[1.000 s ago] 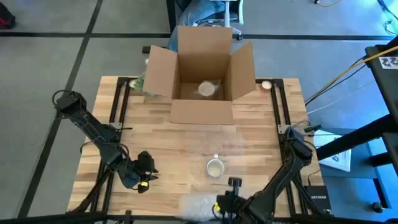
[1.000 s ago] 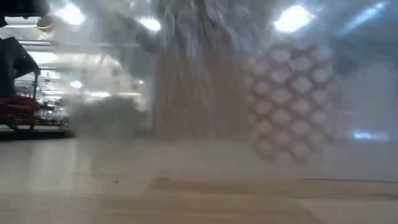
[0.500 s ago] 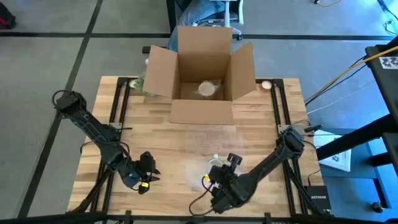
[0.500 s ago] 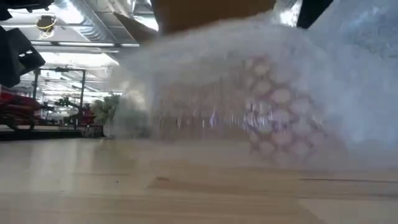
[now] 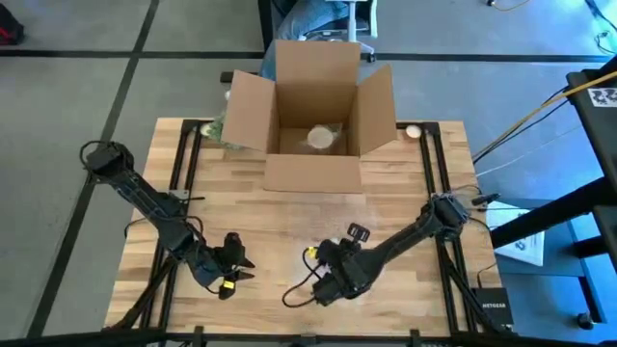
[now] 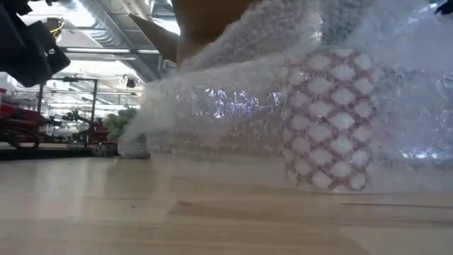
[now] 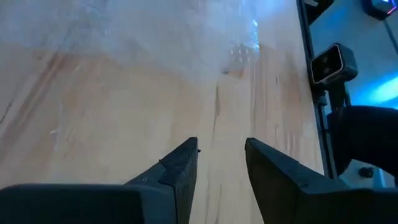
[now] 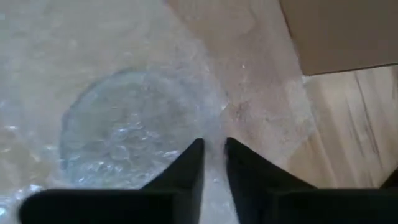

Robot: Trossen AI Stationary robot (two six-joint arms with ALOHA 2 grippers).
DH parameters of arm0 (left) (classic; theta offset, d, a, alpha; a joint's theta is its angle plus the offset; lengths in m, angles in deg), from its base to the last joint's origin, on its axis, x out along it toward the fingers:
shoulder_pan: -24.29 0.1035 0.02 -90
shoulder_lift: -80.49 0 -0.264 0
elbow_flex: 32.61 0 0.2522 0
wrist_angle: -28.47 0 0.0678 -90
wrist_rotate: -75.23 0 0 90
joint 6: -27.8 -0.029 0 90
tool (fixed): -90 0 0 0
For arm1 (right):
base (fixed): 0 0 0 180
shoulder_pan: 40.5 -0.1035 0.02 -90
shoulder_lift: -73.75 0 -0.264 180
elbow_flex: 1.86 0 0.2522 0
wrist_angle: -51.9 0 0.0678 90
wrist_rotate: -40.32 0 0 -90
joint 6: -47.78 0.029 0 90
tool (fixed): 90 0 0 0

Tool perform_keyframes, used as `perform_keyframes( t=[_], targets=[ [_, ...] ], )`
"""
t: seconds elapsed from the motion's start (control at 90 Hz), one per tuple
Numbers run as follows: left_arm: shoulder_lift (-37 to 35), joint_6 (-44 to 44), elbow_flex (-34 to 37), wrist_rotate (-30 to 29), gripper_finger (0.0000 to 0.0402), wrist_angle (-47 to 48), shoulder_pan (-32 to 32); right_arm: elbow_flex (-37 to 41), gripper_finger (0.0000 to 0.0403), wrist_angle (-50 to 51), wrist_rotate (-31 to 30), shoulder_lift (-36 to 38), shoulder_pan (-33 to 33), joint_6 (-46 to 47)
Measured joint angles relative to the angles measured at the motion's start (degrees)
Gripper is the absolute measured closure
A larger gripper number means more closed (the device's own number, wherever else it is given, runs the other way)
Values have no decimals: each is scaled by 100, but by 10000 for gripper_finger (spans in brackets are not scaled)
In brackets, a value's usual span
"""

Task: Wrap mug
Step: Wrap the red mug with bubble wrap

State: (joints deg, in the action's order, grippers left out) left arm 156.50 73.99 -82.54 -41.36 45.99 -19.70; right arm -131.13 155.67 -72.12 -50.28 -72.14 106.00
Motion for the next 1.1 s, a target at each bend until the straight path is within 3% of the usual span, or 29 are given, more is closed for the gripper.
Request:
perform_keyframes(
  t=[0.211,0.333,0.433,0.589,0.778,0.867,0.956,1.1],
  targets=[
    [0,-41,0,193,282,-7,150,115,217,-4,191,343,13,-149],
    [0,-22,0,203,282,-24,155,551,178,4,256,743,199,-132],
    [0,-22,0,201,282,-29,150,1167,168,-61,332,1043,404,-110],
    [0,-20,0,197,282,-41,157,2075,167,-504,996,1470,628,-488],
    [0,-20,0,108,282,-9,185,2586,166,-648,708,2595,612,-620],
    [0,-11,0,31,282,-2,220,2976,166,-1390,592,3235,616,-883],
    [0,82,0,-52,282,7,261,3507,166,-2834,597,3801,500,-1096],
    [0,-8,0,-254,282,7,327,4393,166,-5198,713,4046,8,-1448]
  ],
)
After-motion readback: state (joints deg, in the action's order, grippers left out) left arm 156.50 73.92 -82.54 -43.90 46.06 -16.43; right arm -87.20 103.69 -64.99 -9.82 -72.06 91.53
